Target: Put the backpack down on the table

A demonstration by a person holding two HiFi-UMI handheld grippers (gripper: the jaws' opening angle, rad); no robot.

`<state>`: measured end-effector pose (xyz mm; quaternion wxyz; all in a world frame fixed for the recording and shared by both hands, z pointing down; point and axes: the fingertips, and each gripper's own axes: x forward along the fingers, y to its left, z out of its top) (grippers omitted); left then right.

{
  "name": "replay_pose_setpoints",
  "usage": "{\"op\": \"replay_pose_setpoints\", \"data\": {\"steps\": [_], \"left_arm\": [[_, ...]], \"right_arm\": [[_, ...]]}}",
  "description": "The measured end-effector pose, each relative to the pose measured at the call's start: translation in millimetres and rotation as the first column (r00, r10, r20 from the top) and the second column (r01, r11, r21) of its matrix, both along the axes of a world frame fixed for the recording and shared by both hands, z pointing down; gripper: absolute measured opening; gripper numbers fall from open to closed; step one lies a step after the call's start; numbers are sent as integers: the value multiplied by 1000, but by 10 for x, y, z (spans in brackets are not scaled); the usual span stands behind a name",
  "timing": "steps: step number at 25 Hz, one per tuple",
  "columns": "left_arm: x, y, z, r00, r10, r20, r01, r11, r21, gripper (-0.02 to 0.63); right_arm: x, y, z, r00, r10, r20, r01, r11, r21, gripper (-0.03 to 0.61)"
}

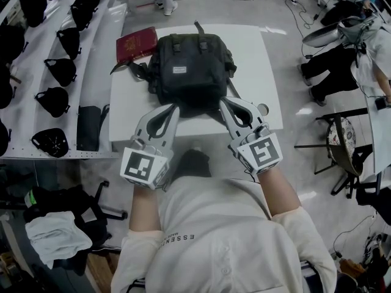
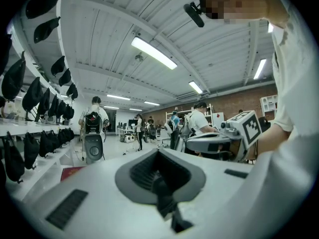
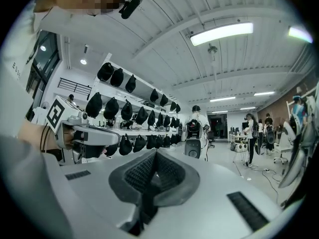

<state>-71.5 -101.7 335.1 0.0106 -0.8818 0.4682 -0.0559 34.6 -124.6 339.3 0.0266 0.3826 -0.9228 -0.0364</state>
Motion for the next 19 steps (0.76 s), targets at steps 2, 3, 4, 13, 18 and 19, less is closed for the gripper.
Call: {"op": "replay_pose_setpoints", "data": {"steps": [2,3,4,13,18,19], "left_arm": [[37,-6,-1,1000,10,26,-10,1000,3,3],[61,-4,9,999,20,48,-20,1000,4,3],[80,-5,22,997,30,70,-31,1000,6,3],[5,-86,29,997,15,74,-16,1000,23,3],[31,-93,52,997,12,79,-10,1000,-29,3],[36,-98,57,997,10,80,-7,999,-38,3]], "right_arm": [[6,-20,-19,1000,-1,9,1,1000,2,14],[9,-32,-29,1000,0,13,0,1000,3,14],[10,-44,-38,1000,2,16,-2,1000,6,14],[-40,-118,-51,1000,7,12,-7,1000,28,14],[-58,-163,-62,999,39,-24,-38,998,47,14],[-68,-168,-60,999,37,-28,-36,998,53,14]]}}
